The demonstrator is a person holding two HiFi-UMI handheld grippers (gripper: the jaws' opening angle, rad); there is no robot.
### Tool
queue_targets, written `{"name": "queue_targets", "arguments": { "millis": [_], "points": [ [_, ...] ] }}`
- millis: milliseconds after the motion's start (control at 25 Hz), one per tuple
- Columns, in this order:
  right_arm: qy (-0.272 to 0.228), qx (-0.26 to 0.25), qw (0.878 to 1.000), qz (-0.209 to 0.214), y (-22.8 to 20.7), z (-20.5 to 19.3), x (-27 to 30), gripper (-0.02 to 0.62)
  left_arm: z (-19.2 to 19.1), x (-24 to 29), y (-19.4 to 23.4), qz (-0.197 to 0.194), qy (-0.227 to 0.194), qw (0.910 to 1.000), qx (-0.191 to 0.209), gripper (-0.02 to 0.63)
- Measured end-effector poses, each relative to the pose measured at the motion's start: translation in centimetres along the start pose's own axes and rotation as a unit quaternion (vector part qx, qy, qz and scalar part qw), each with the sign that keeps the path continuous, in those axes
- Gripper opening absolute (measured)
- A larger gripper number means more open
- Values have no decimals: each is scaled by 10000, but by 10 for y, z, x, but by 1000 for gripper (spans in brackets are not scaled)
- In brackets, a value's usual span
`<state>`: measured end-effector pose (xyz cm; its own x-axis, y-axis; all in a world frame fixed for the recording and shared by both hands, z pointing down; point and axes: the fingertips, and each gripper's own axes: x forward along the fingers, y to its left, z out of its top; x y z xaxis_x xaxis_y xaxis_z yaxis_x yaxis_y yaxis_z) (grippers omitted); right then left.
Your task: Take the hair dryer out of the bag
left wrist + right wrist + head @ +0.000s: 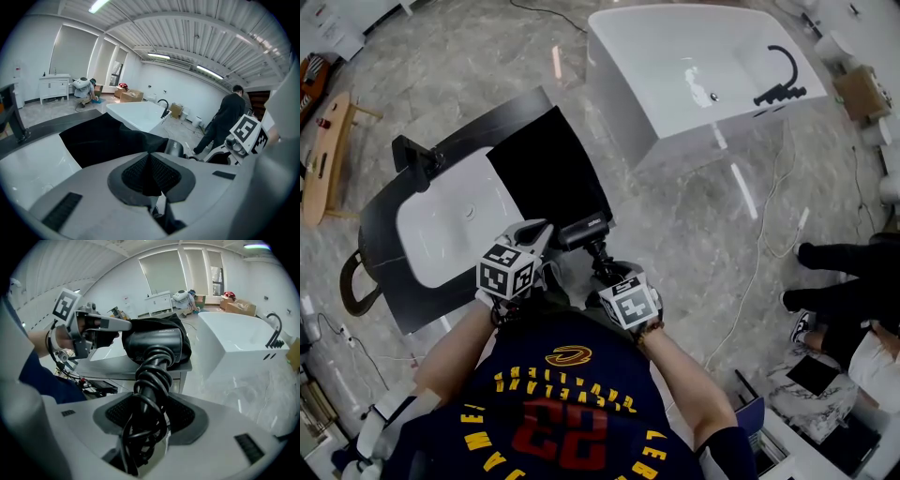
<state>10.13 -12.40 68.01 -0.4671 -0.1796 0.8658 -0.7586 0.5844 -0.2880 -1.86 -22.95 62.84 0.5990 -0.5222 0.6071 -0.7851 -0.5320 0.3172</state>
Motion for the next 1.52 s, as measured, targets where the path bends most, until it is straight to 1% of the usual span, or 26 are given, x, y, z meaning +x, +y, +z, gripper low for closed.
{"name": "queue_targets", "arguments": {
  "millis": [360, 400, 480, 600, 640, 760, 840, 880, 920, 960, 1000, 1040, 1120, 1160, 1200, 1240, 1320, 1400, 1520],
  "points": [
    [-11, 325, 9995, -1, -5, -27, -38, 227, -11, 10, -3, -8, 167, 9999, 23, 14],
    [-41, 354, 9994, 10, -5, -28, -42, 227, -14, 12, -4, -14, 236, 9997, 109, 14],
    [-138, 405, 9991, 27, -6, -25, -50, 227, -23, 17, -9, -40, 488, 9977, 463, 14],
    [-329, 478, 9983, 56, -7, -11, -60, 227, -41, 27, -19, -113, 973, 9884, 1162, 18],
    [-392, 474, 9981, 59, -8, -5, -63, 227, -47, 31, -23, -167, 1101, 9846, 1345, 36],
    [-573, 408, 9975, 73, -11, 18, -68, 227, -66, 40, -35, -364, 1544, 9712, 1780, 99],
    [-679, 379, 9969, 107, -13, 35, -69, 227, -80, 42, -38, -416, 1894, 9587, 2081, 127],
    [-721, 363, 9967, 120, -14, 44, -68, 227, -86, 42, -38, -406, 2033, 9529, 2213, 130],
    [-756, 333, 9965, 123, -15, 53, -67, 227, -89, 40, -37, -379, 2104, 9496, 2291, 130],
    [-790, 288, 9964, 120, -15, 63, -65, 227, -89, 37, -36, -342, 2084, 9503, 2287, 130],
    [-825, 233, 9962, 118, -16, 73, -63, 227, -86, 33, -35, -302, 1967, 9551, 2194, 130],
    [-862, 174, 9961, 119, -16, 84, -59, 227, -80, 27, -33, -268, 1773, 9627, 2025, 130],
    [-924, 52, 9956, 124, -17, 108, -50, 227, -65, 11, -28, -245, 1273, 9794, 1546, 130],
    [-934, -13, 9956, 122, -18, 120, -43, 227, -58, 2, -24, -247, 1036, 9857, 1305, 130],
    [-926, -81, 9956, 118, -18, 131, -36, 227, -51, -7, -19, -233, 829, 9901, 1107, 129],
    [-904, -157, 9957, 116, -19, 142, -28, 227, -46, -17, -14, -188, 656, 9930, 960, 129],
    [-829, -327, 9960, 120, -19, 163, -8, 227, -39, -34, -3, -3, 401, 9961, 781, 129],
    [-729, -431, 9963, 168, -18, 180, 11, 227, -37, -49, 10, 237, 235, 9975, 621, 129],
    [-526, -398, 9973, 324, -16, 199, 39, 227, -40, -69, 27, 555, 51, 9981, 268, 129]
  ]
}}
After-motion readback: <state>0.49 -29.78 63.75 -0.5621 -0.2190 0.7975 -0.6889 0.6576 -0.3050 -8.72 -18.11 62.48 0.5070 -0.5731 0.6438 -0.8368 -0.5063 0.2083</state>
